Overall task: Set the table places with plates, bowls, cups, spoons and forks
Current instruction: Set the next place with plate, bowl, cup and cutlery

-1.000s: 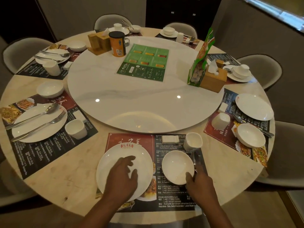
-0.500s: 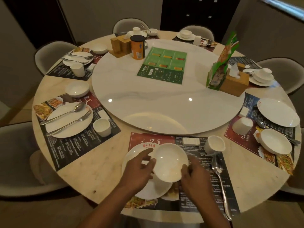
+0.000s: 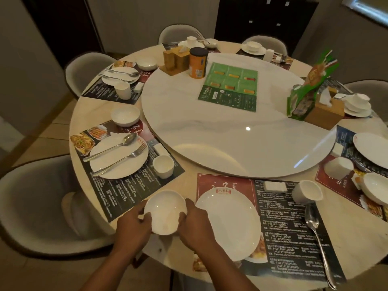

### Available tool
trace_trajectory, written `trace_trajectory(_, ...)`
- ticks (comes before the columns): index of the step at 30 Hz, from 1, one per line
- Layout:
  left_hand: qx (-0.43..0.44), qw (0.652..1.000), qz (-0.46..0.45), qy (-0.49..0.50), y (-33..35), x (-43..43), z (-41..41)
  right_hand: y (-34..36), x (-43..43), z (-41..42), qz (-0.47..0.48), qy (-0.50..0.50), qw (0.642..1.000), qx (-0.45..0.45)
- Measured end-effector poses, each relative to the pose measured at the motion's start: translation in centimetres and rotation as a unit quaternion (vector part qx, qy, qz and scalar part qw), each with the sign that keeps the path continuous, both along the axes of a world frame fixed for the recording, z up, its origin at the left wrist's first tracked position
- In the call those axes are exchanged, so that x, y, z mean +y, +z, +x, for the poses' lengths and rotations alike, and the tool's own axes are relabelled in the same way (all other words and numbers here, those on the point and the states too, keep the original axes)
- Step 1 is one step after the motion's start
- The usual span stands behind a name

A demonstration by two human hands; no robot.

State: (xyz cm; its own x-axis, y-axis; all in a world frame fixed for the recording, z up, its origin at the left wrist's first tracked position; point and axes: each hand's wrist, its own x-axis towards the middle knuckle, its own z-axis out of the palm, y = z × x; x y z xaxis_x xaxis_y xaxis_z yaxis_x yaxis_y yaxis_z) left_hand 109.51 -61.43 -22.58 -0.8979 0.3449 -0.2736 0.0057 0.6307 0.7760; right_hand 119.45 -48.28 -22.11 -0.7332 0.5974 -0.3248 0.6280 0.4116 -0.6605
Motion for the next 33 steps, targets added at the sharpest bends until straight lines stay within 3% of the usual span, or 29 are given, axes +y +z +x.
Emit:
trace_trajectory(18,-0.014,0.995,-0.012,-0.094,-0.9,0.2,-2.7,-0.4,-0.2,-0.6,0.024,-0.040,0.999,-0.021)
trace_trajectory(23,0.127,0.979,-0.108,-0.117,-0.1,1.2,-1.7,0.2,4.1,4.7,0.076,-0.140,0.987,-0.024)
trace_trajectory(28,0.206,0.963,-0.008,-0.174,2.3,4.8,4.0,-1.2,9.6,11.5,0.163,-0.255,0.949,-0.084)
trace_trajectory(33,0.116,0.980,-0.005,-0.163,0.5,7.0,8.5,-1.7,11.6,13.5,0.071,-0.219,0.972,-0.047)
